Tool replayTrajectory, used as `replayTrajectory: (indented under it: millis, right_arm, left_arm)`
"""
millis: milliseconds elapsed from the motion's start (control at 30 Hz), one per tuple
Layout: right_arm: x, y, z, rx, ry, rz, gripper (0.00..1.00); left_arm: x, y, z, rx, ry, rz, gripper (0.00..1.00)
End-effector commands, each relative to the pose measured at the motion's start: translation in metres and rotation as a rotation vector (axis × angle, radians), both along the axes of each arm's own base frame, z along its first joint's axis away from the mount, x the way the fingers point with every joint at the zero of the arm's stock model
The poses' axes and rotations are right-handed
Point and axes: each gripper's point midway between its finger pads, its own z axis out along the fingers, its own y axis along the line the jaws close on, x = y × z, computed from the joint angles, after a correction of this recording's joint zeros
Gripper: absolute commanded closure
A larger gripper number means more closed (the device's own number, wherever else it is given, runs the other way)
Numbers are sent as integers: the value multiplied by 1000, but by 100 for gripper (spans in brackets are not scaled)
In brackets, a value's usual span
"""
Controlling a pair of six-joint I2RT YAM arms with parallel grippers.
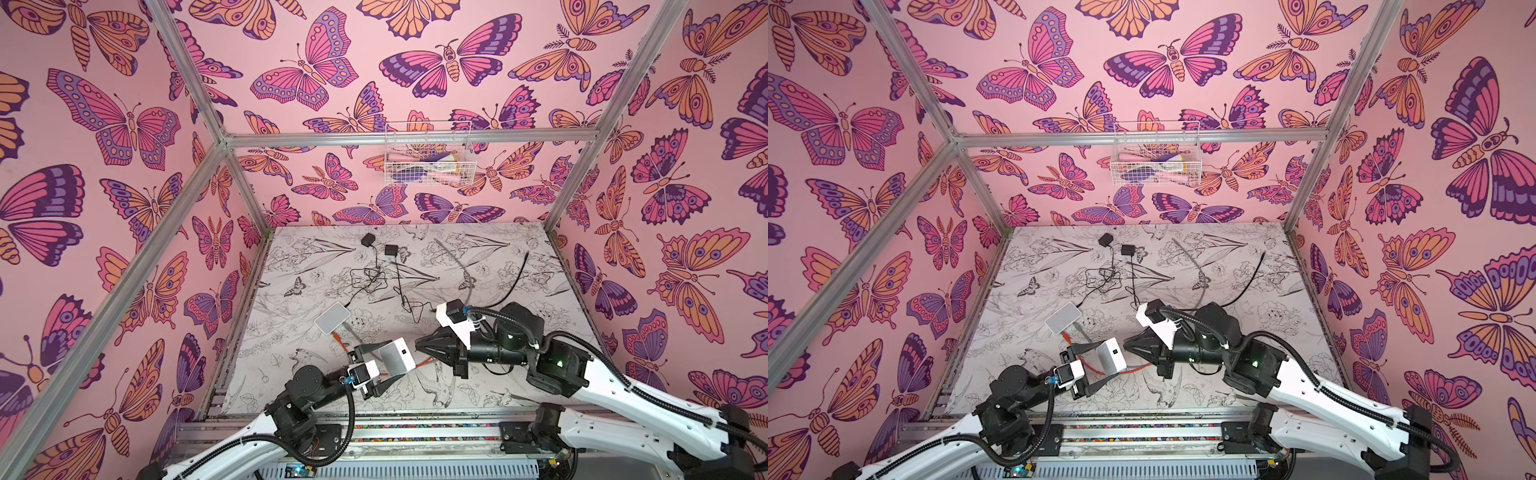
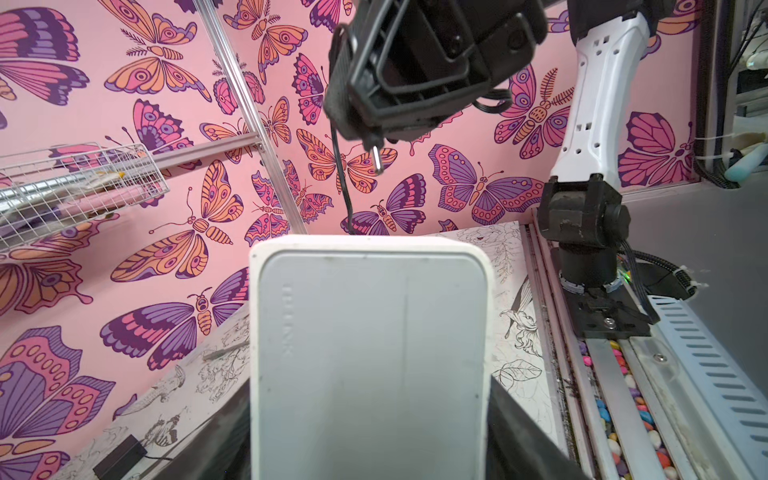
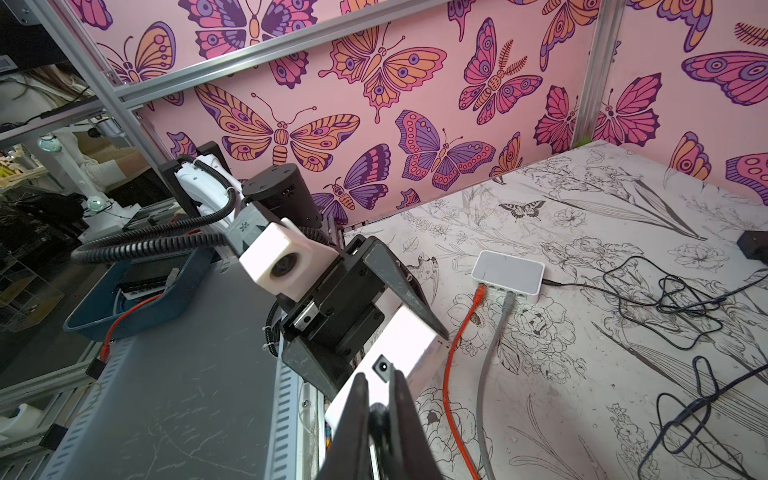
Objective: Insert the plug into the switch port
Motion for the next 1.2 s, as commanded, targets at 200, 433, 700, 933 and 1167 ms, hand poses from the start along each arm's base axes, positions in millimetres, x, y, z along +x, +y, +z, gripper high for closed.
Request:
replayTrajectory:
  millis: [200, 433, 700, 933, 1167]
  right_arm:
    - [-6, 9, 13, -2, -48, 36, 100]
    - [-4, 17, 2, -46, -51, 27, 100]
    - [0, 18, -4, -60, -56, 4, 100]
    - [5, 20, -10, -79, -56, -18, 100]
    - [8, 22, -17, -98, -49, -26, 100]
  left_arm:
    - [0, -1, 6, -9, -61, 15, 100]
    - [0, -1, 5, -9, -51, 13, 100]
    - [-1, -2, 6, -12, -42, 8, 100]
    - [-2, -2, 6, -15, -35, 4, 100]
    - [-1, -2, 6, -18, -30, 11, 100]
